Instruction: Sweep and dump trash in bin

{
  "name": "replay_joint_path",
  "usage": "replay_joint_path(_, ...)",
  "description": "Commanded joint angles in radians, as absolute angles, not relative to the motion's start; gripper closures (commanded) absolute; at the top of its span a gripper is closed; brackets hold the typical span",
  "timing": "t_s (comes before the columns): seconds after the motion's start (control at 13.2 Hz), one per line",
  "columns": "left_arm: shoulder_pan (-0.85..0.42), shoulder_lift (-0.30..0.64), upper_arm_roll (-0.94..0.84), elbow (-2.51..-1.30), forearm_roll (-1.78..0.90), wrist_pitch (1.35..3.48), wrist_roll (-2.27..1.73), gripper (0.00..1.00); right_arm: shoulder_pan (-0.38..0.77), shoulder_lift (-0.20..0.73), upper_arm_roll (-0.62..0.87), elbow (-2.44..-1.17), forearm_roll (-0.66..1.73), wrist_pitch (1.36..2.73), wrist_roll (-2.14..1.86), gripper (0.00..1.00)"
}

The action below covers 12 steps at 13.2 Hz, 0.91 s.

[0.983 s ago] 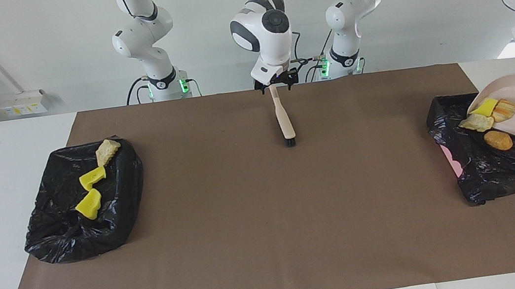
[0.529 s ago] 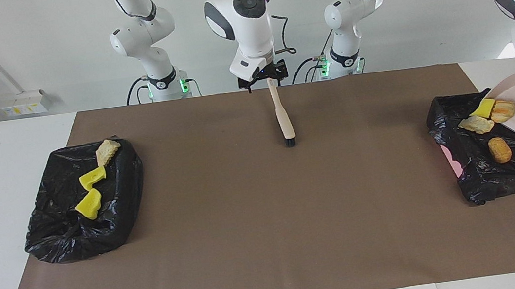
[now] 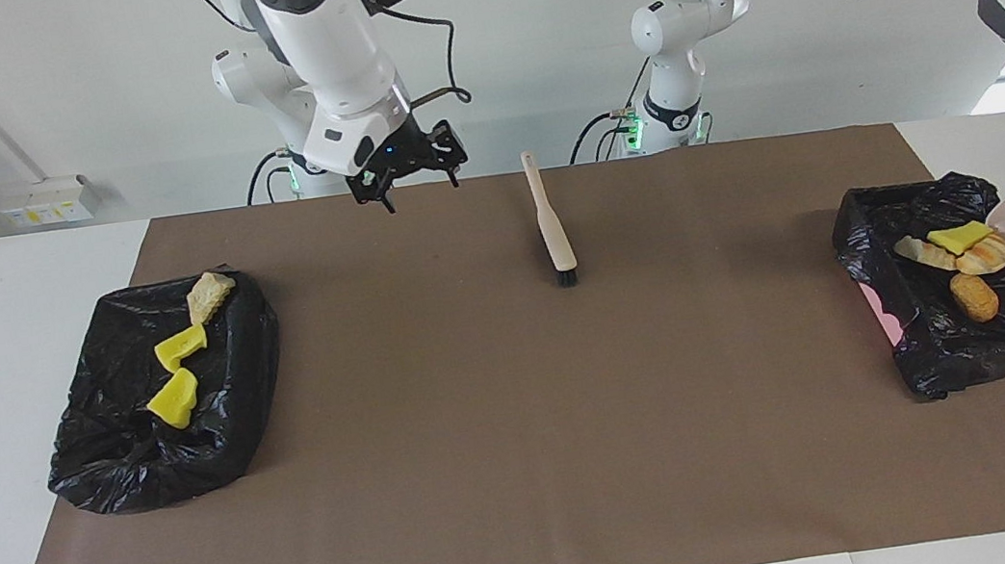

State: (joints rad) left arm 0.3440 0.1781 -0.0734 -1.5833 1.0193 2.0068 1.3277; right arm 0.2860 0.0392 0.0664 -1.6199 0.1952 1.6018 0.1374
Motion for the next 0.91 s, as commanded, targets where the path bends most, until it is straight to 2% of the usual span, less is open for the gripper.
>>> replay_joint_path(0.0, 0.318, 0.213, -0.064, -1.502, 1.045, 2.005, 1.379, 1.0, 0.201, 0.018, 0.069, -1.603, 0.126, 1.578, -0.058, 0.0)
replay_joint_path(0.15, 0.287, 0.212, -0.067, -1.483, 1.016, 1.991, 1.374, 1.0, 0.146, 0.018, 0.048, -1.589, 0.104, 1.569, -0.136, 0.0)
replay_joint_path(0.3, 0.273, 0.192, -0.069, -1.483, 0.794, 1.973, 1.365, 1.0, 0.1, 0.02, 0.022, -1.557, 0.1, 1.549, -0.191, 0.0)
replay_joint_path(0.53, 0.273, 0.161, -0.077, -1.492, 0.585, 1.898, 1.333, 1.0, 0.083, 0.02, 0.014, -1.542, -0.093, 1.549, -0.186, 0.0)
replay_joint_path(0.83, 0.175, 0.134, -0.097, -1.526, 0.424, 1.735, 1.029, 1.0, 0.006, 0.026, -0.029, -1.506, -0.005, 1.485, -0.181, 0.0)
